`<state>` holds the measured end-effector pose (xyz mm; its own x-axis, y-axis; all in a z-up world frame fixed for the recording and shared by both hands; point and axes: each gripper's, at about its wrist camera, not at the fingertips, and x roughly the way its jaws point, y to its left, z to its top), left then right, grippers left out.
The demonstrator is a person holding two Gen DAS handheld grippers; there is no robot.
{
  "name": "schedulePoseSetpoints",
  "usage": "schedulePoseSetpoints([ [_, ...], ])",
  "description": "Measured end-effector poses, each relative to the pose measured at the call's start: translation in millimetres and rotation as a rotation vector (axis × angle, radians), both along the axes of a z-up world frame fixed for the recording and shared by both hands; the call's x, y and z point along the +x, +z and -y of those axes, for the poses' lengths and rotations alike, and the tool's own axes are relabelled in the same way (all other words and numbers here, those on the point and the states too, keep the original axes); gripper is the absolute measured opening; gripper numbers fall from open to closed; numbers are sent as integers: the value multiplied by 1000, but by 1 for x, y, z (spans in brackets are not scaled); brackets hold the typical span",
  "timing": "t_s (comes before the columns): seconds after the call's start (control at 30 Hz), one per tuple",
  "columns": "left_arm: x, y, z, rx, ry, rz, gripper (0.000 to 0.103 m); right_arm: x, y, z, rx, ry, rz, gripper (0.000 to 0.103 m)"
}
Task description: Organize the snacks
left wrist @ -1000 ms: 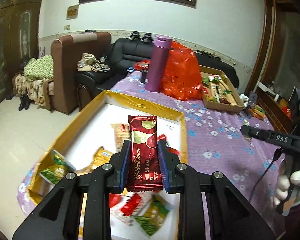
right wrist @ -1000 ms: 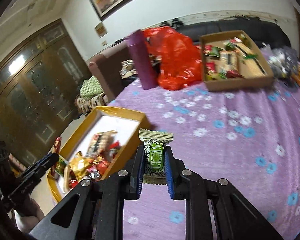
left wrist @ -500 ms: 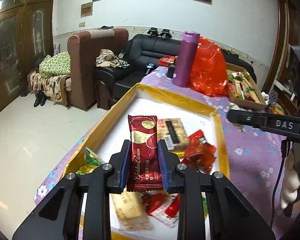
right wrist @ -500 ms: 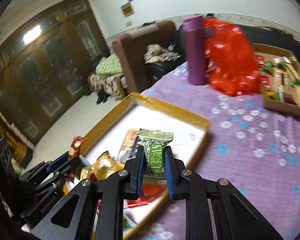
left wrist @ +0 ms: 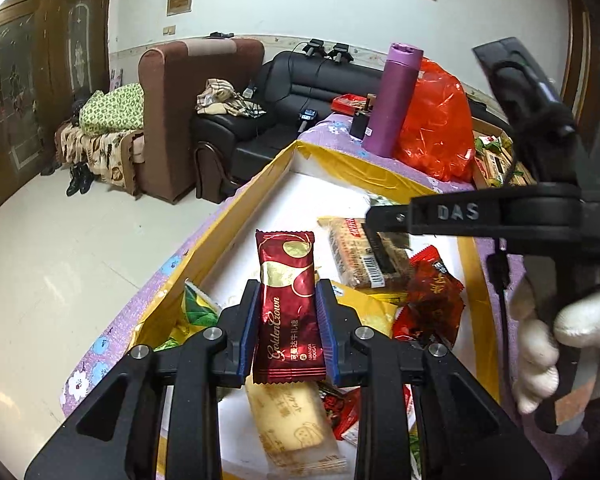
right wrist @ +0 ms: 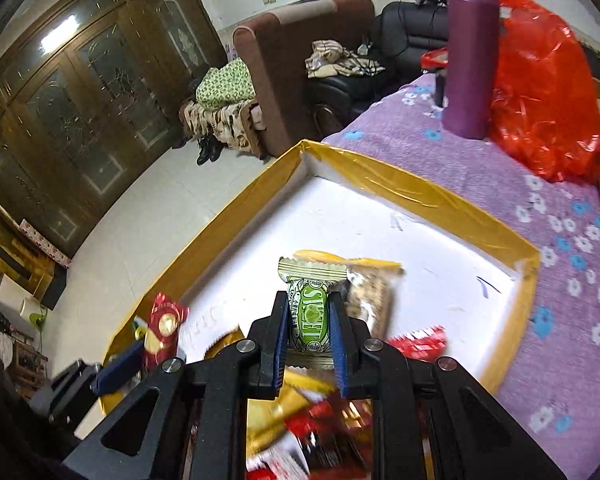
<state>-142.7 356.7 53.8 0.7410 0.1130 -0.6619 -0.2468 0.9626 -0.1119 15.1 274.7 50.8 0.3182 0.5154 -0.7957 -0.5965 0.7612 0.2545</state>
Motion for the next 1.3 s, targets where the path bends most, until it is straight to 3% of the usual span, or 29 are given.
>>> schedulePoseSetpoints([
  [0.1, -2, -1, -9, -29, 12, 7, 27, 5, -6, -11, 5, 3, -23, 19],
  [0.17, -3, -1, -13, -44, 18, 12, 39, 8, -11, -19, 5, 7, -28, 20],
  [0.27, -4, 1, -15, -65, 16, 24, 45, 10, -13, -24, 19, 8, -28, 22],
  [0.5, -5, 6, -5, -60, -14, 34, 46, 4, 3, -12, 68, -11, 0, 27],
  [0.6, -7, 11, 4, -36, -26, 38, 49, -1, 10, 6, 117, -26, -11, 28],
  [0.67, -9, 15, 9, -21, -32, 41, 59, -8, 15, 20, 129, -28, 2, 29],
  [0.73, -11, 19, 16, -2, -36, 46, 62, -15, 18, 34, 131, -29, 23, 30],
  [1.1, -17, 41, 76, 101, -101, 48, 62, -51, 38, 134, 138, -51, 96, 34],
  [1.3, -22, 58, 113, 170, -119, 64, 68, -55, 61, 207, 169, -117, 151, 34],
])
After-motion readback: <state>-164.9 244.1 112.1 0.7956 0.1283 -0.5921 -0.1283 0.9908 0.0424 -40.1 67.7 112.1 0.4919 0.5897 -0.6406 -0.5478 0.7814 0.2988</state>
